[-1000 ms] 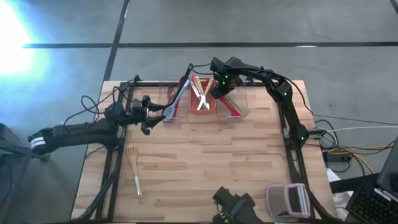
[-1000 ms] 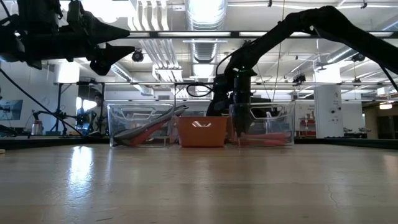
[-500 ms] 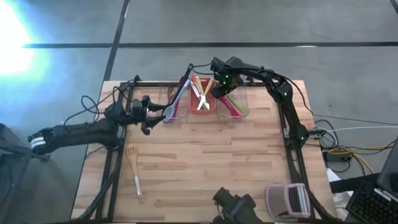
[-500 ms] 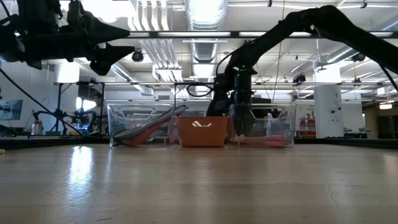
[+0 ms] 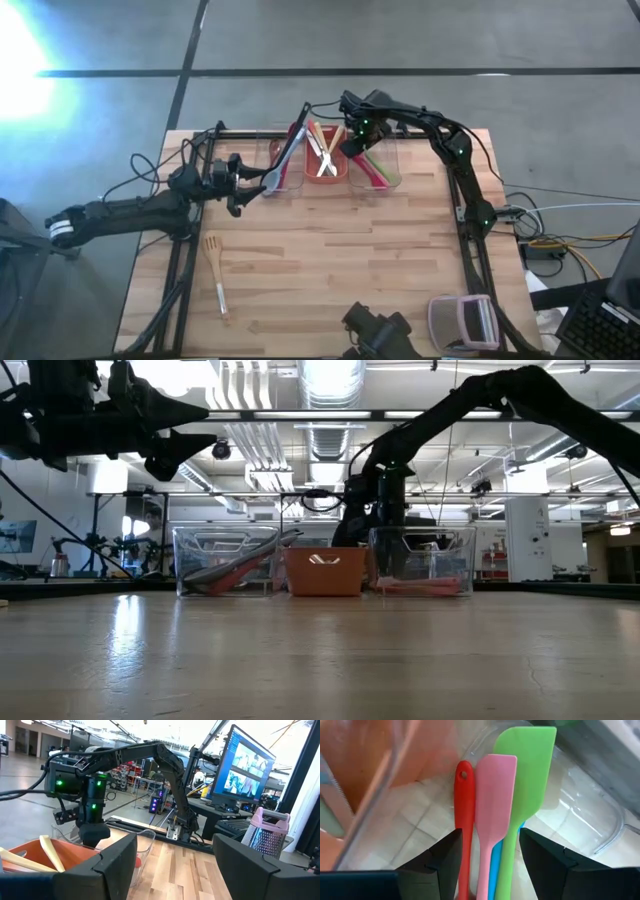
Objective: Pick & Place Kitchen Items
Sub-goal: Put the light brown serving spoon into the left transparent bin
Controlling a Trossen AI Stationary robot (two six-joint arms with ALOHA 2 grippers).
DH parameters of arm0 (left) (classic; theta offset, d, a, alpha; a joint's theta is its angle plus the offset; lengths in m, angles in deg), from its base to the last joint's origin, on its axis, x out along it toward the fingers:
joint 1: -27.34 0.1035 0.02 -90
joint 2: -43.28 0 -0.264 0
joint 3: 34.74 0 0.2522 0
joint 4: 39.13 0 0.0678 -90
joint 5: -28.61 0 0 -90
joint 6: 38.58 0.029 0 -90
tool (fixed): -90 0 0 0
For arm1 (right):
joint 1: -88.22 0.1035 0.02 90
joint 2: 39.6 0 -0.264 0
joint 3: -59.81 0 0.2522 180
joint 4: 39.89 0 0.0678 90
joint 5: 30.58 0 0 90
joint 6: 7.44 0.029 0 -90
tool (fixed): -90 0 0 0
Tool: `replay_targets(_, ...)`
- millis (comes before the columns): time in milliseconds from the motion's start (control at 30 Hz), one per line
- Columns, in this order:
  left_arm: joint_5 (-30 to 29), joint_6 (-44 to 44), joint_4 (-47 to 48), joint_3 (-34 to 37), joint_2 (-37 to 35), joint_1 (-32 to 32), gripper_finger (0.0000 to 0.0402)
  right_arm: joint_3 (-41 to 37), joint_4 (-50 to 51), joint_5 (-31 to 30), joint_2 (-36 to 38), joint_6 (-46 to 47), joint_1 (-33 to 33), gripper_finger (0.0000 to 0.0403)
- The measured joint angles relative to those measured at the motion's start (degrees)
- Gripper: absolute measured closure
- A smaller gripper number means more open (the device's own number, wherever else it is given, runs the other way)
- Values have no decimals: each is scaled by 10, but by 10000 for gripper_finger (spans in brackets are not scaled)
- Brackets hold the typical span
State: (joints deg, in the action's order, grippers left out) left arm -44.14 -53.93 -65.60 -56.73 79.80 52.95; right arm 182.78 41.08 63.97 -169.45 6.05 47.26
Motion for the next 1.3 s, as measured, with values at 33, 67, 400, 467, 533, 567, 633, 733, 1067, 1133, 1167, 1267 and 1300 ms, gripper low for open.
replay_targets(33, 0, 0, 0, 0, 0, 0, 138, 0, 0, 0, 3, -1, 0, 211)
replay_targets(67, 0, 0, 0, 0, 0, 0, 138, 0, 0, 0, 5, -2, 0, 211)
replay_targets(400, 0, 0, 0, 0, 0, 0, 138, 0, 1, -1, 44, -1, 6, 213)
replay_targets(467, 0, 0, 0, 0, 0, 0, 138, 0, 2, -1, 54, 0, 8, 213)
replay_targets(533, 0, 0, 0, 0, 0, 0, 138, 0, 3, -1, 62, 2, 12, 213)
replay_targets(567, 0, 0, 0, 0, 0, 0, 138, 0, 4, -1, 67, 2, 14, 213)
replay_targets(633, 0, 0, 0, 0, 0, 0, 138, 0, 9, 0, 78, 1, 18, 213)
replay_targets(733, 0, 0, 0, 0, 0, 0, 138, 0, 19, 0, 96, 1, 25, 213)
replay_targets(1067, 0, 0, 0, 0, 0, 0, 138, 0, 50, -1, 166, 1, 53, 216)
replay_targets(1133, 0, 0, 0, 0, 0, 0, 138, 0, 50, -2, 186, 7, 62, 222)
replay_targets(1167, 0, 0, 0, 0, 0, 0, 138, 0, 50, -2, 197, 9, 67, 225)
replay_targets(1267, 0, 0, 0, 0, 0, 0, 138, 0, 51, -2, 232, 4, 85, 239)
replay_targets(1300, 0, 0, 0, 0, 0, 0, 138, -1, 51, -2, 243, 0, 91, 245)
